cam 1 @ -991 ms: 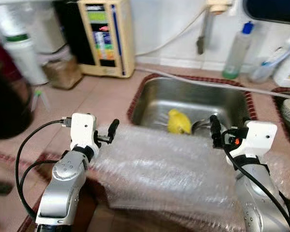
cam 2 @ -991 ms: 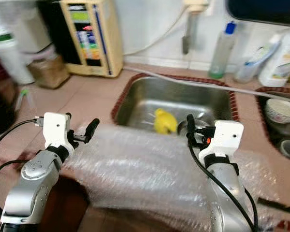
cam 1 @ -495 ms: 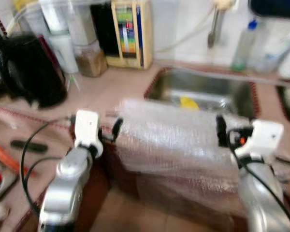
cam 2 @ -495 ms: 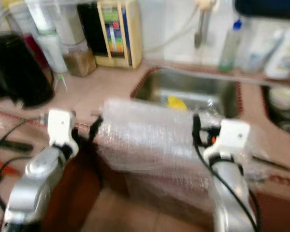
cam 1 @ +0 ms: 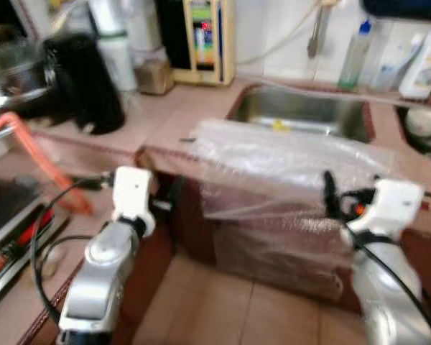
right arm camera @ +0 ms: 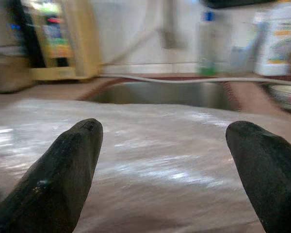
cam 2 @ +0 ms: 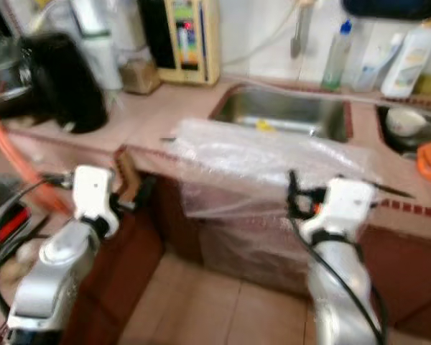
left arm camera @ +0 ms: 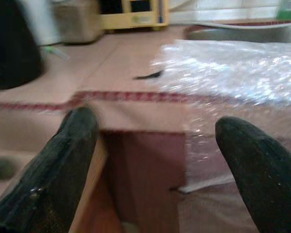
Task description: Kitchen organization
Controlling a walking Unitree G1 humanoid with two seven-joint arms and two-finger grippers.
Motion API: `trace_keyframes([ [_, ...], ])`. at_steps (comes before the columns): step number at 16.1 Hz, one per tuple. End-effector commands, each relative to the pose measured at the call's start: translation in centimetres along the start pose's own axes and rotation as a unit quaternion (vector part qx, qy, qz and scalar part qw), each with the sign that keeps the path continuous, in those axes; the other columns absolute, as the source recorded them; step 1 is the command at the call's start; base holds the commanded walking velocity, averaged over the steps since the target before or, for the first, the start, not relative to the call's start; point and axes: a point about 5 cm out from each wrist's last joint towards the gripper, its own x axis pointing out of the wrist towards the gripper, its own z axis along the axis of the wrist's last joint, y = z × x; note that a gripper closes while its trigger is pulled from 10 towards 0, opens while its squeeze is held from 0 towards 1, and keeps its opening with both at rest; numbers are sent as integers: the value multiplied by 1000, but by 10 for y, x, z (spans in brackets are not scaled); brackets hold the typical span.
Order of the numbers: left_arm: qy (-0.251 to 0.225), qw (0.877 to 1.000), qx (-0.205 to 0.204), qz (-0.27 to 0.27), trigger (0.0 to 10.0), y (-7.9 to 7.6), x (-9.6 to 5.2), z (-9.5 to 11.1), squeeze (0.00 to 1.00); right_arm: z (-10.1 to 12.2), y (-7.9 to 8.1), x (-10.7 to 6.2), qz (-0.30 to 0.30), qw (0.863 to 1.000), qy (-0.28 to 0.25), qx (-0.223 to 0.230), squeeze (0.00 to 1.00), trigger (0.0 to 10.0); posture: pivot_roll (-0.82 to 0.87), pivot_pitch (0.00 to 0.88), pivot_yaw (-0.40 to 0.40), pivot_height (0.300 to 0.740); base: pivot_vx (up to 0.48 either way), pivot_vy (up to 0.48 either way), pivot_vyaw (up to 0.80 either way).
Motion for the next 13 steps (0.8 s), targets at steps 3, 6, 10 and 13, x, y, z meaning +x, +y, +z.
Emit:
trace_keyframes([
  [3,7,1000,-2,-9,10000,-7,2,-5,0,-10,-5,1,18,999,30,-10,0,10000,-68,0,72,740,-322,0,0],
  [6,47,998,-15,-30,10000,-16,8,-27,0,-25,-12,3,42,997,63,-22,0,10000,-74,0,65,740,-94,0,0],
  [10,163,986,-19,-28,10000,-13,7,-85,0,-65,-20,-3,45,988,144,-1,0,10000,-82,0,67,740,0,0,0],
  [13,277,961,20,-5,10000,3,-8,-146,0,-124,-21,-20,60,967,248,6,0,10000,-100,0,63,740,0,0,0],
])
